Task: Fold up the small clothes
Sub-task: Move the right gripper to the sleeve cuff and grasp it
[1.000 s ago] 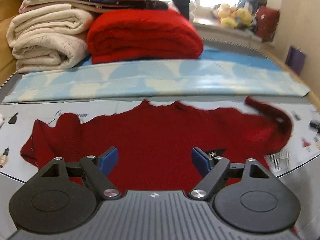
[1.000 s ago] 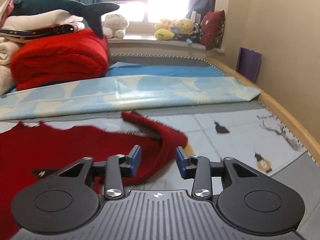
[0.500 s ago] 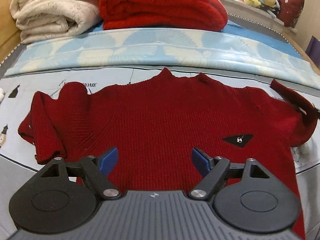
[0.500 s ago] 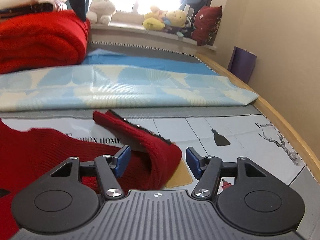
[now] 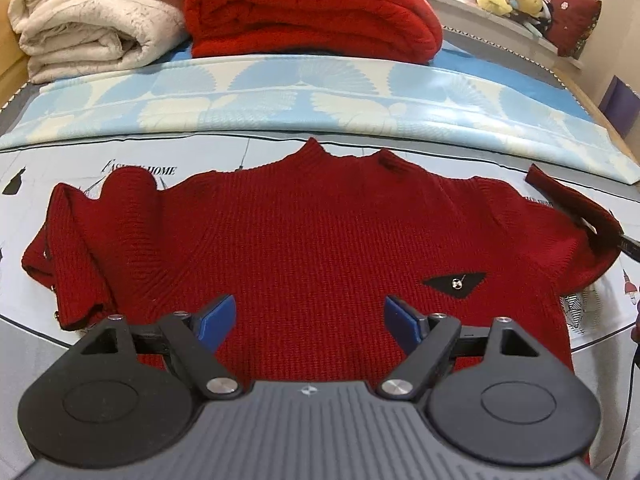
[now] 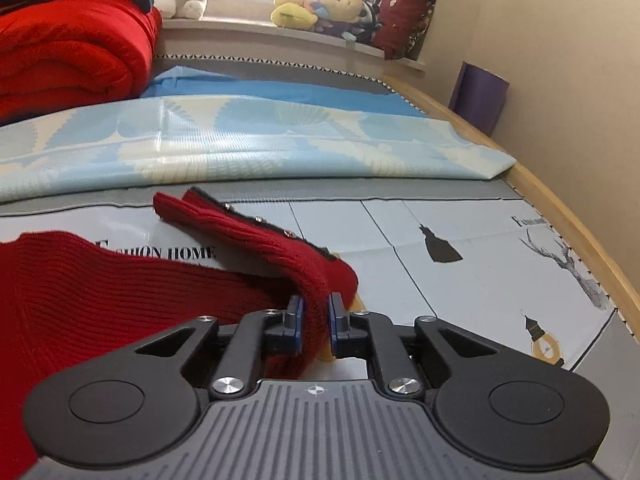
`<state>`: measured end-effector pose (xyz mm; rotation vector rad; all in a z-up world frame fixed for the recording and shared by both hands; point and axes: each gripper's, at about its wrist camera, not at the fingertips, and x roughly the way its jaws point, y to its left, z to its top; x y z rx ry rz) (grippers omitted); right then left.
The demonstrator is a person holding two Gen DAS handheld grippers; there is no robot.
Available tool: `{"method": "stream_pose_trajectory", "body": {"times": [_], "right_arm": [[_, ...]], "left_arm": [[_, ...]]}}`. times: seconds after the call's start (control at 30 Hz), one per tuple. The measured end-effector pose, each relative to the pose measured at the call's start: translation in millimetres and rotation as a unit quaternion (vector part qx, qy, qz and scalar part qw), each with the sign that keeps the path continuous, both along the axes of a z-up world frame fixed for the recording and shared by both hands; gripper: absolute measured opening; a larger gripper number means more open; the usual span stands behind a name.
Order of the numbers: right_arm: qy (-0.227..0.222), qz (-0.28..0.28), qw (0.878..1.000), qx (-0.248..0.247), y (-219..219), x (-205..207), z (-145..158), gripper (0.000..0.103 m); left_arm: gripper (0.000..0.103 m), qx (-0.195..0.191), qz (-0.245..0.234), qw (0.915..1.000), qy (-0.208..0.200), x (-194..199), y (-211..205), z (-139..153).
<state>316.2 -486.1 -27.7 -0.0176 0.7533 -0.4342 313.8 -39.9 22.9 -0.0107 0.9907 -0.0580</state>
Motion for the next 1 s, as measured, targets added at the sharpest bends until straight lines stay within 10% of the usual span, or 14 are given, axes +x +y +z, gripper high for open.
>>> {"method": "stream_pose_trajectory", "body": {"times": [0.33, 0.53, 0.63, 0.87, 1.0], "right_arm": [[-0.064, -0.126, 0.981, 0.134, -56.4, -24.0, 21.4, 0.010], [0.013, -0.246, 0.935, 0.254, -94.8, -42.2, -26.2, 0.012], [0.031, -0.275, 0.925, 0.260, -104.6, -48.3, -39.5, 0.034], [0.032, -0.273, 0.925, 0.262, -110.7, -51.2, -45.8, 0.050], [0.072, -0.223, 0.951, 0.201, -101.7, -39.1, -43.7, 0.051]], "left_arm": [[0.085, -0.003, -0.001, 1.0000, 0.000, 1.8, -3.6, 0.6], [0.085, -0.005, -0.004, 1.0000, 0.003, 1.8, -0.7, -0.2], [0.085, -0.005, -0.006, 1.0000, 0.006, 2.9, -0.9, -1.2], [0.085, -0.008, -0.006, 0.9999, 0.011, 6.3, -1.2, -3.5], [0.086, -0.008, -0.008, 0.9998, 0.013, 6.8, -1.3, -5.0]]}}
